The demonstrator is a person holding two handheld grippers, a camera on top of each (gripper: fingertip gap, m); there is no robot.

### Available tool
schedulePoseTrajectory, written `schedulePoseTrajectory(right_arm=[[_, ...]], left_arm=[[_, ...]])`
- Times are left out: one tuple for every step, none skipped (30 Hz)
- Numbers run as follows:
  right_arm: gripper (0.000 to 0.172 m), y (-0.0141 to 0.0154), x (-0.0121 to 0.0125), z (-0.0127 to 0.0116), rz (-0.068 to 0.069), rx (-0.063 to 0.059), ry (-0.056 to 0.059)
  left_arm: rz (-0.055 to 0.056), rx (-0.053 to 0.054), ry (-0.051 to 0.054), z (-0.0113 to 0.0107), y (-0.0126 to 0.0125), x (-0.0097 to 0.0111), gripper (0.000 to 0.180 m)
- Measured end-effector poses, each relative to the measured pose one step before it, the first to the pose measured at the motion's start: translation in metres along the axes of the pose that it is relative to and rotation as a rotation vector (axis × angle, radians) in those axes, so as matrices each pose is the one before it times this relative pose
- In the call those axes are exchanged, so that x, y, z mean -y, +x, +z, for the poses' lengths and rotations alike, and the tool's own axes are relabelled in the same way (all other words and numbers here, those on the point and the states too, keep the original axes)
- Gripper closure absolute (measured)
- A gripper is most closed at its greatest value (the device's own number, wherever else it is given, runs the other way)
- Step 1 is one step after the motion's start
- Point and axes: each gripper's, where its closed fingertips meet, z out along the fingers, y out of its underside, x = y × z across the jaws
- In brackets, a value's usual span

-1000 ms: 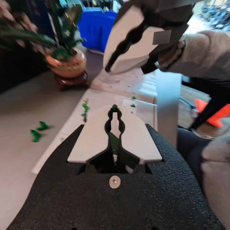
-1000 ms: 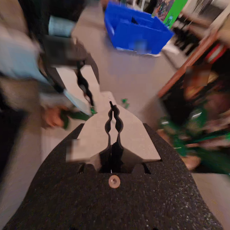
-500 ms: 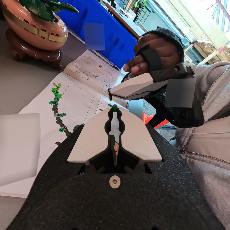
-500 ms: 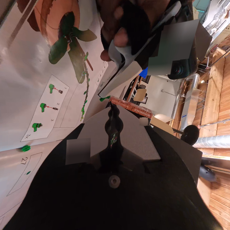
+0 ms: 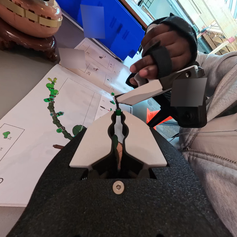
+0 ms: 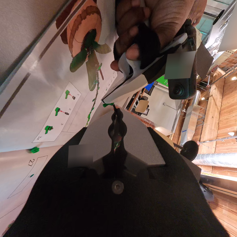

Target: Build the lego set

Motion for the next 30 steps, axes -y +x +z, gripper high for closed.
schedulePoseTrajectory(right_arm=[[0.171, -0.0005, 0.00004, 0.00003, 0.0049, 0.004, 0.0029], [0.171, -0.00107, -0.00036, 0.0, 0.0009, 0.0049, 0.0003], [0.171, -0.001, -0.00026, 0.00002, -0.0044, 0.0005, 0.0004], [0.171, -0.00072, 0.00008, -0.00016, -0.0043, 0.0003, 0.0021], [0.171, -0.00025, 0.00033, 0.00012, -0.0027, 0.001, 0.0033], [0.171, -0.00013, 0.00003, -0.00005, 0.0019, 0.0001, 0.0011], [0.171, -0.00018, 0.00004, -0.00031, -0.0001, -0.0005, 0.0004], [0.171, 0.00007, 0.00018, -0.00023, -0.0023, -0.0012, 0.0015], [0.171, 0.00034, 0.00024, -0.00022, 0.0036, -0.0015, 0.0021], [0.171, -0.00025, 0.00039, 0.00005, 0.0049, -0.0019, 0.001], [0.171, -0.00011, 0.00008, 0.0002, 0.0011, 0.0019, -0.0029], [0.171, -0.00007, 0.00037, 0.0001, -0.0011, -0.0021, 0.0002], [0.171, -0.00053, 0.00019, 0.00005, 0.0003, -0.0003, 0.0008], [0.171, -0.00097, 0.00016, 0.0001, 0.0044, 0.0025, 0.0012], [0.171, -0.00082, 0.00022, 0.00006, 0.0026, -0.0012, 0.0013], [0.171, -0.00091, -0.00019, -0.00034, -0.0004, -0.0008, -0.0009], [0.171, -0.00056, 0.00004, 0.00015, 0.0018, 0.0003, 0.0001], [0.171, -0.00025, 0.00015, -0.00026, 0.0018, -0.0004, 0.0015], [0.171, -0.00023, 0.0001, -0.0001, 0.0017, -0.0018, 0.0015], [0.171, -0.00057, 0.0, 0.00008, 0.0024, -0.0004, 0.0004], [0.171, -0.00109, 0.00047, 0.00022, 0.0032, 0.0007, 0.0017], [0.171, -0.00167, 0.00057, -0.00027, 0.0014, 0.0006, 0.0014], [0.172, -0.00135, 0.00016, 0.00002, 0.003, 0.0016, -0.0002], [0.172, -0.00151, 0.0002, 0.00017, 0.0073, 0.0019, -0.0003], [0.171, 0.00017, 0.00012, 0.00006, 0.0078, 0.0013, -0.0009], [0.171, -0.00093, 0.00012, 0.00008, 0.0026, 0.0002, -0.0016], [0.171, -0.00086, -0.00016, 0.00004, 0.0022, -0.0006, -0.0022], [0.171, -0.00148, -0.00026, 0.00035, 0.0047, 0.0034, -0.0036], [0.171, -0.00066, -0.00022, 0.00004, 0.0053, 0.0022, -0.0025], [0.171, -0.00141, 0.00002, 0.00061, 0.0052, 0.0017, -0.0041]], left_arm=[[0.0001, -0.0005, -0.0035, 0.00012, 0.00011, -0.00048, 0.174], [-0.0004, -0.001, -0.002, 0.00026, 0.0001, -0.00006, 0.174], [-0.0011, -0.0013, -0.001, 0.00018, -0.00001, -0.00011, 0.174], [-0.0029, -0.0009, -0.0034, 0.00019, -0.00015, -0.00045, 0.174], [-0.0027, -0.0005, -0.0042, 0.00051, -0.00016, -0.00056, 0.174], [-0.0016, 0.0001, -0.002, 0.00015, -0.00003, -0.00018, 0.174], [-0.0025, 0.0, -0.0011, -0.00001, -0.00023, -0.00021, 0.174], [-0.0047, 0.0016, -0.0013, 0.00002, -0.00062, -0.00021, 0.174], [-0.0044, 0.0004, -0.0009, 0.00009, -0.00043, -0.00032, 0.174], [-0.0026, 0.0001, -0.0015, 0.0003, -0.00024, -0.00011, 0.174], [-0.0008, 0.0008, -0.0022, -0.00015, 0.00013, -0.00016, 0.174], [0.0003, -0.0001, -0.0035, 0.00016, 0.00017, -0.00042, 0.174], [0.0012, 0.0002, -0.0041, 0.00022, 0.00007, -0.00059, 0.174], [0.0006, 0.0002, -0.0039, 0.00017, 0.00004, -0.00053, 0.174], [-0.0008, 0.0003, -0.0034, 0.0003, -0.00026, -0.00039, 0.174], [-0.0015, 0.0007, -0.003, 0.00004, -0.00006, -0.00022, 0.174], [-0.0014, 0.0005, -0.0029, 0.00038, -0.00011, -0.00027, 0.174], [-0.0013, 0.0, -0.0018, 0.00071, -0.00031, -0.00008, 0.174], [-0.0016, -0.0002, -0.0009, 0.00027, 0.00007, -0.00018, 0.174], [-0.0027, 0.0009, -0.0026, 0.00016, -0.00029, -0.0003, 0.174], [-0.0019, 0.002, -0.0069, 0.00052, -0.00046, -0.00085, 0.174], [0.0, 0.0035, -0.0088, 0.0008, -0.0005, -0.00112, 0.174], [-0.0009, 0.0055, -0.0083, 0.00128, -0.00118, -0.00058, 0.174], [-0.0023, 0.0039, -0.0076, 0.00087, -0.00061, -0.00077, 0.174], [-0.0033, 0.0017, -0.0065, 0.00055, -0.0003, -0.00077, 0.174], [-0.0043, 0.001, -0.0051, 0.00038, -0.00029, -0.00059, 0.174], [-0.0051, 0.0022, -0.0028, 0.0003, -0.00061, -0.00037, 0.174], [-0.0065, 0.0055, -0.0028, 0.00046, -0.00109, -0.0003, 0.174], [-0.0063, 0.0054, -0.0049, 0.00042, -0.00088, -0.00052, 0.174], [-0.005, 0.0066, -0.0061, 0.0006, -0.00097, -0.00067, 0.174]])
